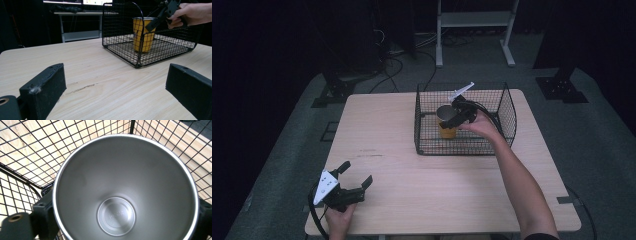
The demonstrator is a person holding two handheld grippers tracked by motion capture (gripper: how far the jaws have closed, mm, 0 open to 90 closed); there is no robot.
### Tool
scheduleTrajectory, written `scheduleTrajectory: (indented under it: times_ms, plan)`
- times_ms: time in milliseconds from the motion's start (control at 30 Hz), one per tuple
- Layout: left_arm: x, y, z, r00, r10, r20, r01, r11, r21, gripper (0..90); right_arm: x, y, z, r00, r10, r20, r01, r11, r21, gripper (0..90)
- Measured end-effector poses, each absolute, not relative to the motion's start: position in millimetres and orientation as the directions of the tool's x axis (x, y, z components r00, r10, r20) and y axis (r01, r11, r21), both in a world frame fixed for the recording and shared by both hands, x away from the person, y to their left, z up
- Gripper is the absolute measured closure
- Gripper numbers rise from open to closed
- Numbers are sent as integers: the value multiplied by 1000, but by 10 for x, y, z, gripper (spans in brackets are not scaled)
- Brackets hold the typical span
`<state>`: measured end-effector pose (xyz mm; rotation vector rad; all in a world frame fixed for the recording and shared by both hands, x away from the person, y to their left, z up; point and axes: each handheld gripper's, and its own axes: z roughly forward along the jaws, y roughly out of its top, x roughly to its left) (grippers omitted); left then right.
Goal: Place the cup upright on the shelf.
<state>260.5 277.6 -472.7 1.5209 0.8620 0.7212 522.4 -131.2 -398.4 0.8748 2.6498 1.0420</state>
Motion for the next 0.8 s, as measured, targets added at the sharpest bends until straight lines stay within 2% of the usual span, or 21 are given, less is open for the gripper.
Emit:
scheduleTrajectory:
  times_ms: [367, 800]
  plan:
    - [2607, 2774, -4727, 535, 844, -30, 120, -41, 992, 22, 5194, -1318, -3942, -811, 583, 49, 454, 574, 682, 39]
    - [2608, 2770, -4729, 533, 846, -26, 121, -45, 992, 22, 5162, -1467, -3722, -794, 603, 82, 442, 479, 758, 30]
